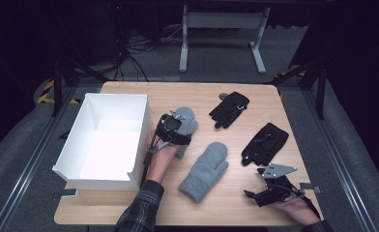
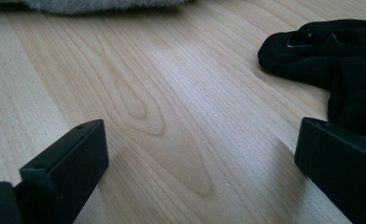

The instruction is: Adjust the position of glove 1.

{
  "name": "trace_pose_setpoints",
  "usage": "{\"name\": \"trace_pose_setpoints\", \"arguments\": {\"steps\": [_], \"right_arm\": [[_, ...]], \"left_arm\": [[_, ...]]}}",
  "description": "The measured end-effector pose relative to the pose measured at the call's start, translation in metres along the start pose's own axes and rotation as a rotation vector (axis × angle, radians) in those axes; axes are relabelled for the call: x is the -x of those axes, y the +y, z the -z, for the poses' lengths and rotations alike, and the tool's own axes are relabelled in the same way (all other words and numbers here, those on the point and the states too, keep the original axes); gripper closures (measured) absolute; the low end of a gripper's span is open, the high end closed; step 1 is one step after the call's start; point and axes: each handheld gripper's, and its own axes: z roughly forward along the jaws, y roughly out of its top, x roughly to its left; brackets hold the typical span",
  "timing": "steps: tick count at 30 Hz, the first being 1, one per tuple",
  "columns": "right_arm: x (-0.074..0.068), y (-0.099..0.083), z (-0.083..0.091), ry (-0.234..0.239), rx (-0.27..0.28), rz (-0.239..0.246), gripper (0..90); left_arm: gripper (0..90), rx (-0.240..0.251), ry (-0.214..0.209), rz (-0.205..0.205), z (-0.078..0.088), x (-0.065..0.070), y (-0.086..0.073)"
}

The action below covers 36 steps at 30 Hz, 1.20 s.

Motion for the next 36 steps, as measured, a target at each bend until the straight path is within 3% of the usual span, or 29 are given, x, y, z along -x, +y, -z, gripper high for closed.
{"name": "trace_pose_setpoints", "arguments": {"steps": [7,8,10,16,19,21,28,36], "right_arm": [[0.000,0.000,0.000,0.000,0.000,0.000,3.2],[0.000,0.000,0.000,0.000,0.000,0.000,3.2],[0.000,0.000,0.000,0.000,0.000,0.000,3.3],[0.000,0.000,0.000,0.000,0.000,0.000,3.3],[0.000,0.000,0.000,-0.001,0.000,-0.001,3.3],[0.000,0.000,0.000,0.000,0.000,-0.001,3.3],[0.000,0.000,0.000,-0.001,0.000,-0.001,3.3],[0.000,0.000,0.000,0.000,0.000,-0.001,3.3]], "left_arm": [[21.9,-0.050,0.013,0.032,-0.021,-0.014,-0.001],[23.3,-0.053,-0.008,0.046,-0.023,-0.016,-0.002],[30.1,-0.054,-0.040,0.057,-0.025,-0.018,-0.004],[51.6,-0.053,-0.078,0.048,-0.025,-0.019,-0.005],[68.3,-0.024,-0.093,0.052,-0.025,-0.020,-0.008],[73.4,-0.022,-0.098,0.051,-0.024,-0.020,-0.008],[77.3,-0.020,-0.128,0.050,-0.016,-0.020,-0.005],[77.2,-0.005,-0.204,0.040,0.002,-0.009,0.001]]}}
